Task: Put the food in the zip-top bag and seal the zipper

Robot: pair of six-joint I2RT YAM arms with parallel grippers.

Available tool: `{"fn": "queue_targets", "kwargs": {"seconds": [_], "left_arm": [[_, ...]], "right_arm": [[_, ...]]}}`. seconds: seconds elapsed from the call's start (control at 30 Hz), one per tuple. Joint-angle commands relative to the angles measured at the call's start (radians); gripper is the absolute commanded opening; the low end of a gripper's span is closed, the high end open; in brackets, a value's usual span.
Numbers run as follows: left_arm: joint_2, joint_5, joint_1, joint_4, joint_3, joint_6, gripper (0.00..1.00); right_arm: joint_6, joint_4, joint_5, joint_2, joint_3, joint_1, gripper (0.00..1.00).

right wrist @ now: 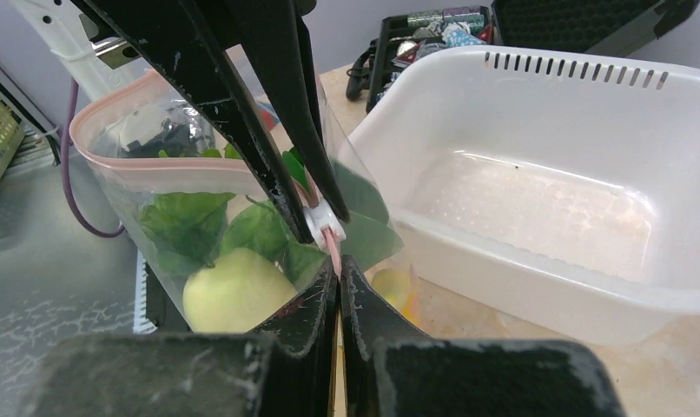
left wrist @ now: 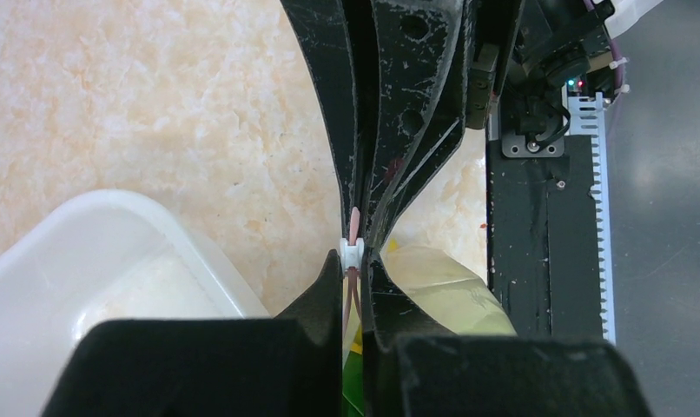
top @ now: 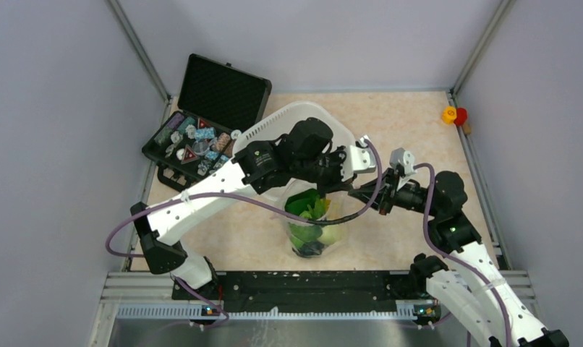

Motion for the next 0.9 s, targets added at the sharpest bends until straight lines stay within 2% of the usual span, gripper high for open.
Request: {"fn": "queue_targets", "kwargs": {"seconds": [0.0,0.2,0.3,0.4,0.47,0.67,0.73,0.8,0.87], "left_arm": [[-0.052,-0.047,0.002,-0.039,-0.015,-0.011,0.00],[-0.048,-0.001,0.002,-0.012,-0.004,-0.026,0.00],[-0.027,0.020,0.001,-0.024,0.027,-0.030,0.00],[-0.012,0.025,0.002,-0.035,0.041,-0.025,0.00],[-0.012,0.024,0.002,-0.037,0.043,-0.025,0.00],[-0.014,0.017,0.001,-0.038,0.046,-0.021,0.00],[-0.014,0.019,0.002,-0.041,0.047,-0.017,0.00],[-0.009,0.021,0.002,-0.049,0.050,-0.014,0.00],[0.000,0.019,0.001,-0.058,0.060,-0.012,0.00]], "right_arm": [[-0.004,0.032,-0.004,-0.003,0.048,0.004,0.00],[0.011,0.057,-0.021,0.010,0.050,0.005,0.00],[0.005,0.030,-0.024,0.044,0.078,0.005,0.27],[-0.052,-0.036,0.011,0.074,0.112,0.009,0.39],[-0.088,-0.088,0.014,0.090,0.139,0.020,0.37],[-0.196,-0.185,0.017,0.126,0.192,0.059,0.13],[-0.213,-0.204,0.013,0.135,0.202,0.064,0.15],[-0.221,-0.207,0.007,0.137,0.208,0.068,0.28],[-0.239,-0.227,0.016,0.139,0.223,0.071,0.34]]}}
